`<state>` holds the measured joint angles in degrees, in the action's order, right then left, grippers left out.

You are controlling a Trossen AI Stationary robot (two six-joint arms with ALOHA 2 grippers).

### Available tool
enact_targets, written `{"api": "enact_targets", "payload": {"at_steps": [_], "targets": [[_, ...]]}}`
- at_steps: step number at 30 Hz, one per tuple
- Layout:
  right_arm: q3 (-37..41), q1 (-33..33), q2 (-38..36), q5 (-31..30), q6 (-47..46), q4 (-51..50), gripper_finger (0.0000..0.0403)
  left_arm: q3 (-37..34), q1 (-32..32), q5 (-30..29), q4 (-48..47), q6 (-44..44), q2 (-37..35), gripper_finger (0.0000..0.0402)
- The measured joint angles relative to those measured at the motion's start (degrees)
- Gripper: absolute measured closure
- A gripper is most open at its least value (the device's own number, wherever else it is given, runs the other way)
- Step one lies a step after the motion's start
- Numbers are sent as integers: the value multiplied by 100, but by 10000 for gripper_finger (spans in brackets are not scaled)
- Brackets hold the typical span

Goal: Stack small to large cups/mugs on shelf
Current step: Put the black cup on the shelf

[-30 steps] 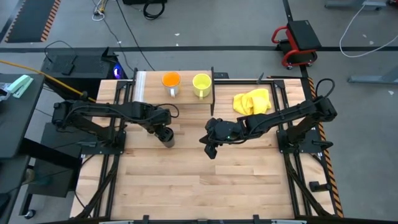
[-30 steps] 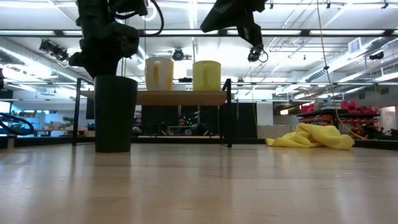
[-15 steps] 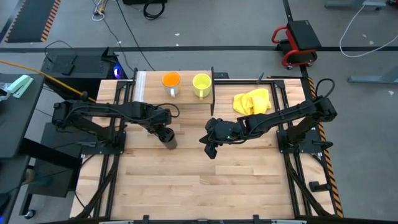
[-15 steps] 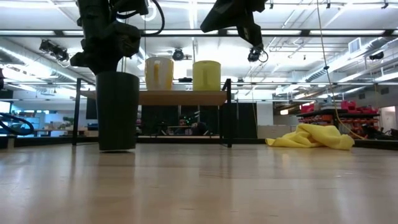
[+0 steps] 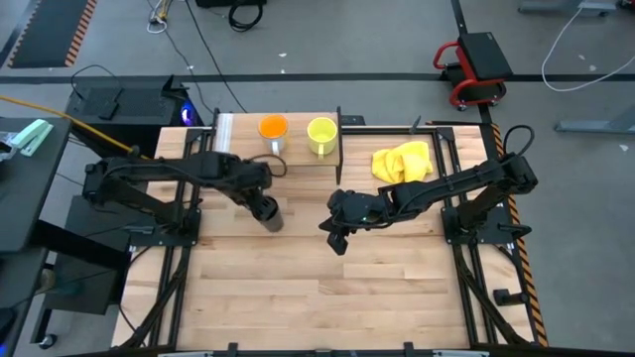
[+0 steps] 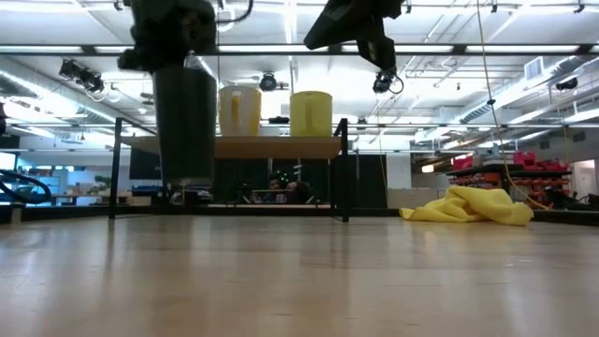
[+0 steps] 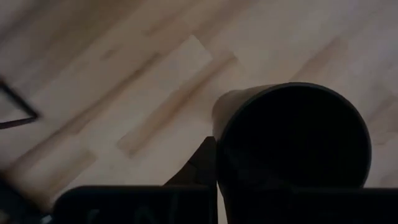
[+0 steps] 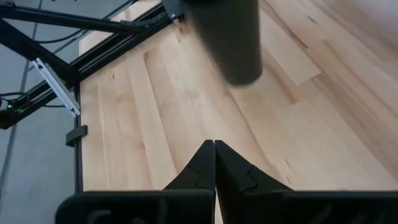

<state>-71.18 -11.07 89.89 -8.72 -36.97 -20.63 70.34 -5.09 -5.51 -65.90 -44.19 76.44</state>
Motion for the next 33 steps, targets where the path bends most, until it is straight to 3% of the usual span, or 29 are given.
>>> {"api": "enact_targets", "payload": {"at_steps": [6,15,25,33], "targets": [[0,-75,0,42,75,-56,398,1213,-353,-427,-1513,269,-4,393],[0,-83,0,62,118,-78,398,2673,-1314,-943,-2385,833,2,393],[0,-85,0,88,96,-76,398,3006,-2884,-936,-2411,1857,222,393],[0,-86,-2,88,-86,-73,398,3065,-3587,-844,-2416,2577,790,393]]}}
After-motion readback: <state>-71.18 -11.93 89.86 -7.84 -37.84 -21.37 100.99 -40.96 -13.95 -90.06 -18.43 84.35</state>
